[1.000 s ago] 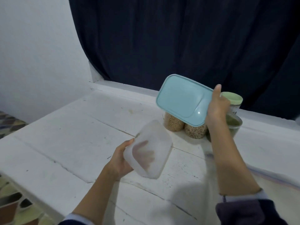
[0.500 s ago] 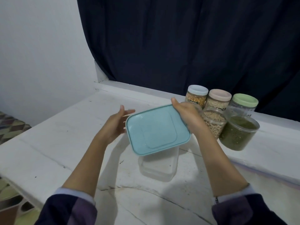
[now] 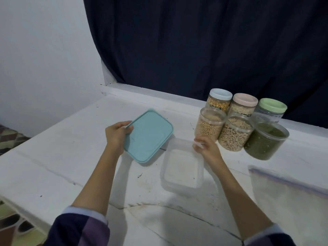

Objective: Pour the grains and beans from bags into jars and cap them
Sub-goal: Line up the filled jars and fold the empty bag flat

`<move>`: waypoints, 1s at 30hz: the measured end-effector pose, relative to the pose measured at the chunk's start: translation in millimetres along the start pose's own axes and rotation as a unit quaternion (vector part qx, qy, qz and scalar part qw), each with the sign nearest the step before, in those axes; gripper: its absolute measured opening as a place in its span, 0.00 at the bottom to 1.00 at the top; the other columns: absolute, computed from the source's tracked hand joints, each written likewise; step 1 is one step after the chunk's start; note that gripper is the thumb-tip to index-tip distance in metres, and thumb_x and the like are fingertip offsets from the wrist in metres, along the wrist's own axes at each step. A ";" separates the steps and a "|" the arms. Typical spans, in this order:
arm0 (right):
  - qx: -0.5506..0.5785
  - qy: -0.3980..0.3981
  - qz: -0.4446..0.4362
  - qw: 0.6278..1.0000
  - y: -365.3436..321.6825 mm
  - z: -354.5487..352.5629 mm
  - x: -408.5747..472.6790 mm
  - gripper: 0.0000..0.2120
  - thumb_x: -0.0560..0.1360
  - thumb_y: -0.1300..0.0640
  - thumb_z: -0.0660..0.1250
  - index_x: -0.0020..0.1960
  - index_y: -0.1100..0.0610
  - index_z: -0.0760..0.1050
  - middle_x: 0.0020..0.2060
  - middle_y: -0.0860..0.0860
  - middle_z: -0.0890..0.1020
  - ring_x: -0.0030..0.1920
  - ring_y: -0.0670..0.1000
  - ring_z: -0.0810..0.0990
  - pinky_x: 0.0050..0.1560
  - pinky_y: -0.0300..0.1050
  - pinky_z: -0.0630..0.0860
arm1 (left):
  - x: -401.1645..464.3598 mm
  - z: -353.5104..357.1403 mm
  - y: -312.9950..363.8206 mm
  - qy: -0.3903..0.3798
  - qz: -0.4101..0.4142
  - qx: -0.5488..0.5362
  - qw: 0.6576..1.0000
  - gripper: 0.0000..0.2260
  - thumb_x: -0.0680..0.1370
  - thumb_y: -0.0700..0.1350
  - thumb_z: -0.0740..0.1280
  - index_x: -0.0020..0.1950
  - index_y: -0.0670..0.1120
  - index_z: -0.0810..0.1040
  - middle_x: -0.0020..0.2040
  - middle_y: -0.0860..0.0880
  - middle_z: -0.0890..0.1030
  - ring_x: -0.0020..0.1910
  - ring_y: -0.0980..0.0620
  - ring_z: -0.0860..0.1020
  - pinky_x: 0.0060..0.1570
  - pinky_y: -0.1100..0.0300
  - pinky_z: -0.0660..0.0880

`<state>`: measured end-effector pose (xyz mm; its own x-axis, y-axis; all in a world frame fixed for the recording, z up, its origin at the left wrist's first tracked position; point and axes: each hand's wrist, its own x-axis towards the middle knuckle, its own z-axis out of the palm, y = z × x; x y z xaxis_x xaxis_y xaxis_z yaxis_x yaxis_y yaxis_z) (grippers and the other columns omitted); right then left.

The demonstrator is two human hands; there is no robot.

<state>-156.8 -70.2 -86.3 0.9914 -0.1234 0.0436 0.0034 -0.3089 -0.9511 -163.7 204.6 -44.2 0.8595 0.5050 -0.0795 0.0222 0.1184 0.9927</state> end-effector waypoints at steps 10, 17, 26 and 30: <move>0.179 0.132 0.055 0.973 21.8 25.2 -14.5 0.28 0.69 0.78 0.54 0.61 0.58 0.76 0.62 0.56 0.77 0.64 0.57 0.74 0.67 0.55 0.69 | 8.7 1.1 -68.8 0.037 0.012 0.324 0.945 0.10 0.78 0.43 0.65 0.57 0.46 0.81 0.60 0.41 0.77 0.61 0.39 0.70 0.61 0.50 0.67; 0.110 0.110 0.045 0.987 19.3 34.5 -8.6 0.28 0.69 0.78 0.52 0.61 0.58 0.77 0.60 0.54 0.79 0.59 0.53 0.77 0.57 0.43 0.73 | -5.3 -1.5 -79.1 0.041 -0.003 0.488 0.872 0.12 0.81 0.48 0.59 0.63 0.51 0.76 0.60 0.41 0.72 0.63 0.41 0.66 0.60 0.50 0.62; 0.058 0.095 0.031 0.993 17.2 37.9 -4.5 0.28 0.68 0.77 0.52 0.58 0.57 0.79 0.56 0.50 0.79 0.62 0.54 0.76 0.67 0.53 0.71 | -13.1 -6.3 -81.4 0.087 -0.006 0.488 0.868 0.13 0.82 0.45 0.57 0.63 0.49 0.76 0.60 0.39 0.71 0.62 0.39 0.65 0.59 0.49 0.61; 0.030 0.101 0.029 0.994 16.9 36.4 -3.9 0.28 0.69 0.77 0.52 0.59 0.58 0.79 0.59 0.53 0.79 0.63 0.54 0.75 0.67 0.50 0.70 | -14.6 -9.5 -80.5 0.092 -0.003 0.480 0.872 0.13 0.82 0.44 0.57 0.63 0.48 0.76 0.60 0.39 0.71 0.62 0.39 0.65 0.60 0.49 0.61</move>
<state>-155.9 -40.6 -113.7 0.9437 -0.3278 0.0435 -0.0387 -0.2402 -0.9700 -182.9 195.8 -123.8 0.7635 0.6458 -0.0097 0.5196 -0.6053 0.6031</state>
